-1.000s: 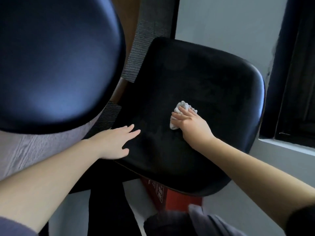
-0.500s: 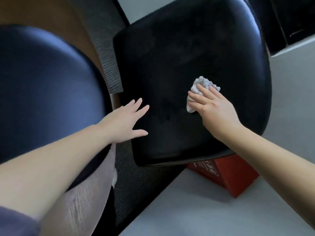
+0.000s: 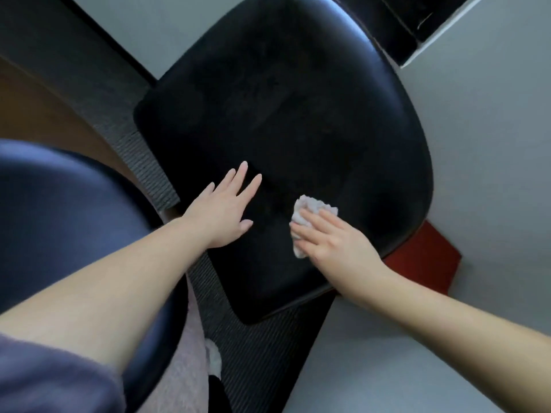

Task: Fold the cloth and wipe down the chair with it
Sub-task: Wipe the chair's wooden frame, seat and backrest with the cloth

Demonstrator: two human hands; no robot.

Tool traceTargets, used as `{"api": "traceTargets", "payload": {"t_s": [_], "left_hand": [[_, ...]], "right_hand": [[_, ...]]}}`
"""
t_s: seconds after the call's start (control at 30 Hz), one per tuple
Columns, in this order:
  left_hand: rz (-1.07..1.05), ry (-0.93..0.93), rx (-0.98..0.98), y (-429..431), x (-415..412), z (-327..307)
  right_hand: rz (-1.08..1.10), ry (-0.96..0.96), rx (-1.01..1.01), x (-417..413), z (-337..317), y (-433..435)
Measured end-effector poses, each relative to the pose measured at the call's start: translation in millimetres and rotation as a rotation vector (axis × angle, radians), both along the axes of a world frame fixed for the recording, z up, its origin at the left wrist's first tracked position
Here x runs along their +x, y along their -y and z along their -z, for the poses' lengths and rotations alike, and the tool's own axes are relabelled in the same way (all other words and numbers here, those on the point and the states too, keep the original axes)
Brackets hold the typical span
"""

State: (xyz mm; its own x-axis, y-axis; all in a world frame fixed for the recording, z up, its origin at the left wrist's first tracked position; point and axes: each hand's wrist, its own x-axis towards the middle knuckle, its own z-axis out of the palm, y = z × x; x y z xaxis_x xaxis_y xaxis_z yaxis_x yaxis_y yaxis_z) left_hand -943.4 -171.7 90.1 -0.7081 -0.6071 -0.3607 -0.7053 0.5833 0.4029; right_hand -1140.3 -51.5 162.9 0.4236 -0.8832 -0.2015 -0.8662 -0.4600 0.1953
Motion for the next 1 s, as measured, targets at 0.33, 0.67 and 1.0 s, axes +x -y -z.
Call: {"api": "traceTargets", "payload": {"t_s": [0.33,0.67,1.0], "left_hand": [[0.265,-0.046,-0.117,8.3,7.5,10.3],[0.266,-0.065,-0.173,1.1,2.9,30.8],[0.344,-0.058,-0.355,13.3,33.8,76.7]], "right_hand": [[0.185,-0.053,-0.141,38.1,39.8,-57.7],[0.229,-0.009,-0.245,45.0,54.3,-93.4],[0.354,0.031,-0.411,52.2,66.3,-61.9]]}}
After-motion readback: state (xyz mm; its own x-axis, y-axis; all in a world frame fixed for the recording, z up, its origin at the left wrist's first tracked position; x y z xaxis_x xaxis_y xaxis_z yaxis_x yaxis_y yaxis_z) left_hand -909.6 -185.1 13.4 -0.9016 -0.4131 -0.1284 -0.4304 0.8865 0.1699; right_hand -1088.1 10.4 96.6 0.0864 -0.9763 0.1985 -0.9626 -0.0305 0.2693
